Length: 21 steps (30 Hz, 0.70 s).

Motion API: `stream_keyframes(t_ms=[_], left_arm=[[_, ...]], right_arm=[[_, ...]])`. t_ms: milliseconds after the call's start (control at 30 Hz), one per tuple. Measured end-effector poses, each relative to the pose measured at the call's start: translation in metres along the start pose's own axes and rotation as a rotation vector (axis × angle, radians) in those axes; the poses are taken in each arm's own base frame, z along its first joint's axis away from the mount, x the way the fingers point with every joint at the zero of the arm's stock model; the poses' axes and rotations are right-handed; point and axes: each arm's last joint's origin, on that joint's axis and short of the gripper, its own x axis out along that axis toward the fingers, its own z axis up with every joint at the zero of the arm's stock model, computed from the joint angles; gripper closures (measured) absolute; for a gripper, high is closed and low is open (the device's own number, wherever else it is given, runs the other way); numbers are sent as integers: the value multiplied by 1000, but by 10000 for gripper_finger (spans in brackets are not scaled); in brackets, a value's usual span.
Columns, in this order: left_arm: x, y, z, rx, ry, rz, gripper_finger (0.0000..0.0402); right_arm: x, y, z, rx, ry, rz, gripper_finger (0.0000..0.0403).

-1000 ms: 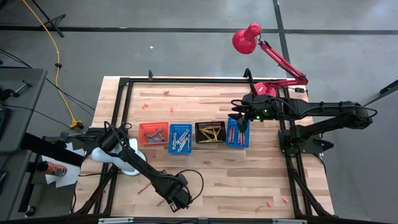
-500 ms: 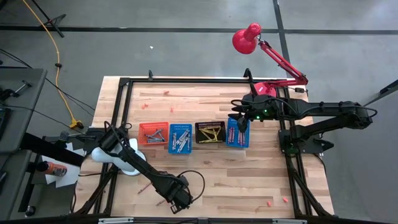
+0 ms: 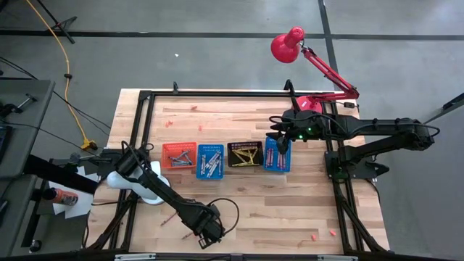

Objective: Sort crayons
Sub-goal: Put the bottom pink crayon into the right blue bin

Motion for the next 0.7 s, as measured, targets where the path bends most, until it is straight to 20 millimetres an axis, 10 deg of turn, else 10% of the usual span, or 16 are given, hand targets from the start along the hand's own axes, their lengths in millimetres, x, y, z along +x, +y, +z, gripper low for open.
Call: stream_keyframes(t_ms=[700], left_arm=[[-80, 24, 18, 87, -193, -126, 400]], right_arm=[[0, 0, -1, -2, 9, -4, 231]])
